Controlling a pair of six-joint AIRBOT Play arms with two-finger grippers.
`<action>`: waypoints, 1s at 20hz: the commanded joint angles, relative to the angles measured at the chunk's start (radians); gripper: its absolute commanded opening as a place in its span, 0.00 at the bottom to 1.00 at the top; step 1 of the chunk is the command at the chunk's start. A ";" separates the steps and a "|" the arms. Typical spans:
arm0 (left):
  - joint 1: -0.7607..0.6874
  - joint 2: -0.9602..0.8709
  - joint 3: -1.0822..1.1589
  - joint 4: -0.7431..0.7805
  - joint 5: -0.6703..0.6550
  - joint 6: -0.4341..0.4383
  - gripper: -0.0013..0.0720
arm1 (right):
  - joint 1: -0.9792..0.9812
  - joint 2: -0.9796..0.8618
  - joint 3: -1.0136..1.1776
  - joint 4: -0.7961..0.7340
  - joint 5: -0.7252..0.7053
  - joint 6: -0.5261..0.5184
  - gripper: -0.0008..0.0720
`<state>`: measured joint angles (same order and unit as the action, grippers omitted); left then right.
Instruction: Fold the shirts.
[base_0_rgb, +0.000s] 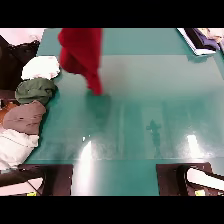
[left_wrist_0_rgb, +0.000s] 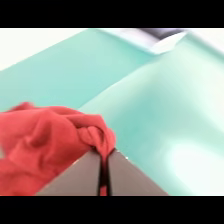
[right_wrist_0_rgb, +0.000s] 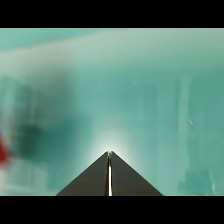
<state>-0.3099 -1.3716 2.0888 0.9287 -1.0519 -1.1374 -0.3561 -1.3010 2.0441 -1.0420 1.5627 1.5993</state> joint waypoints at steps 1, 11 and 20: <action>-0.137 0.171 -0.002 -0.063 -0.031 0.073 0.05 | 0.001 0.044 -0.015 0.055 -0.081 0.000 0.03; -0.221 0.203 -0.353 0.217 -0.085 -0.094 0.05 | 0.001 0.241 -0.236 0.053 -0.225 -0.002 0.03; -0.219 -0.017 -0.633 0.136 0.023 -0.120 0.05 | 0.001 0.249 -0.317 0.054 -0.196 -0.003 0.03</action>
<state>-0.5301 -1.3392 1.4940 1.0626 -1.0836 -1.2480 -0.3557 -1.0546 1.7546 -0.9882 1.3575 1.5967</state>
